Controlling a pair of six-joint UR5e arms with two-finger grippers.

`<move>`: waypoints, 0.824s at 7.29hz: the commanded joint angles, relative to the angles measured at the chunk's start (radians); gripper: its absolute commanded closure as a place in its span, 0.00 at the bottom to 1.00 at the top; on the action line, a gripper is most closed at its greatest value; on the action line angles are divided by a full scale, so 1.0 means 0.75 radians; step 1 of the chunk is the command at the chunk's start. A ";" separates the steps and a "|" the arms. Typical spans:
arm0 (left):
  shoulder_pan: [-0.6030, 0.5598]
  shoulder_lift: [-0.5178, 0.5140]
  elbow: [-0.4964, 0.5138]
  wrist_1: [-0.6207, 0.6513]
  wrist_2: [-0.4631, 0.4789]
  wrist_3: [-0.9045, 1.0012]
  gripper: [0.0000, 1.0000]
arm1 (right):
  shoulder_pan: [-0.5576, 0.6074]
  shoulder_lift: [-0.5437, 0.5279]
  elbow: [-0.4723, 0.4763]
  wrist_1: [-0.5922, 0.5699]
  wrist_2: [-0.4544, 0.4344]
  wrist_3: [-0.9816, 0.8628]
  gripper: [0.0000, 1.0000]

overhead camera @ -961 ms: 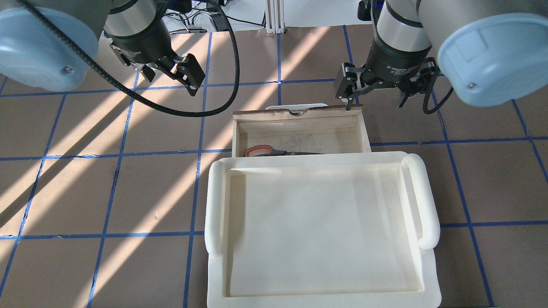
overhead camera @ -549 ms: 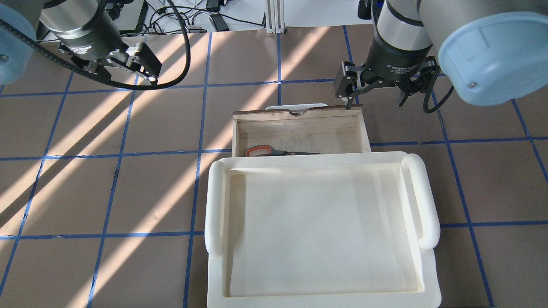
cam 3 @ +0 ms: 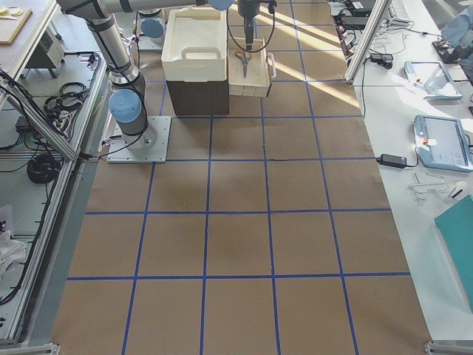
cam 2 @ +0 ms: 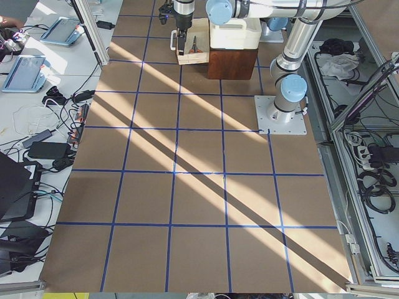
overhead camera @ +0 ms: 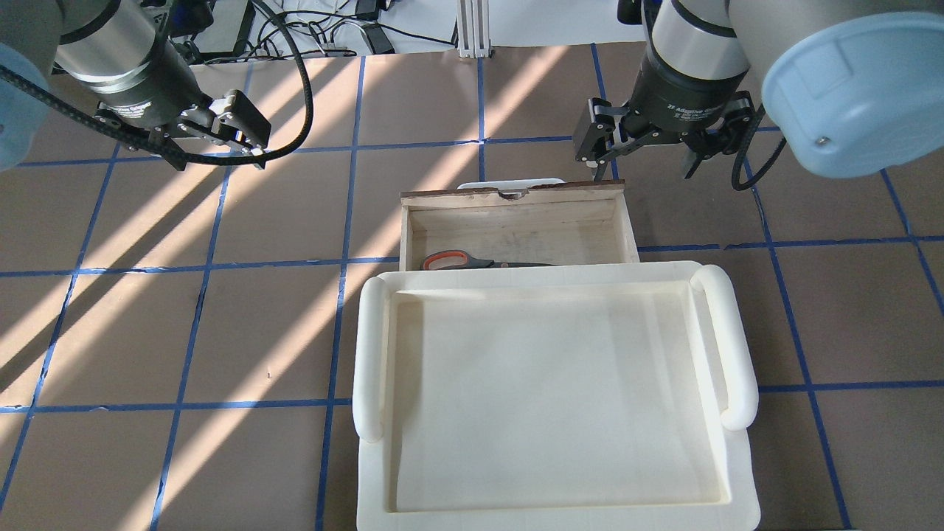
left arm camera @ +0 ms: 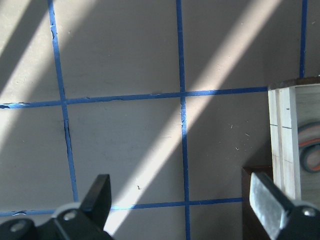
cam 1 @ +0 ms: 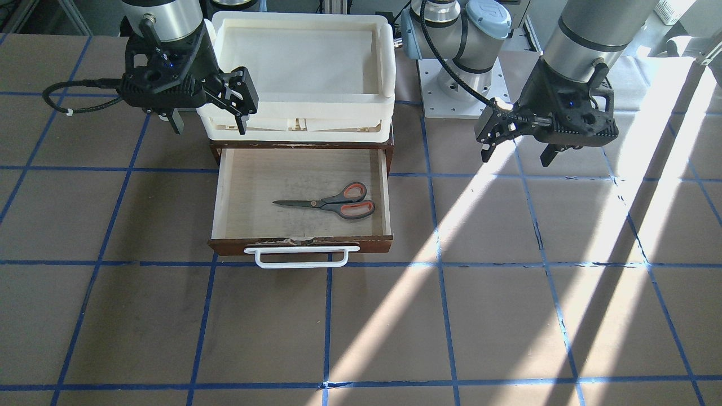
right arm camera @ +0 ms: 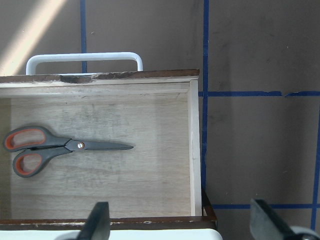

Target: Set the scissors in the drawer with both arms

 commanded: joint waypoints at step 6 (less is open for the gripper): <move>-0.007 0.020 -0.017 -0.002 0.041 -0.018 0.00 | -0.104 -0.001 0.002 0.007 -0.002 -0.024 0.00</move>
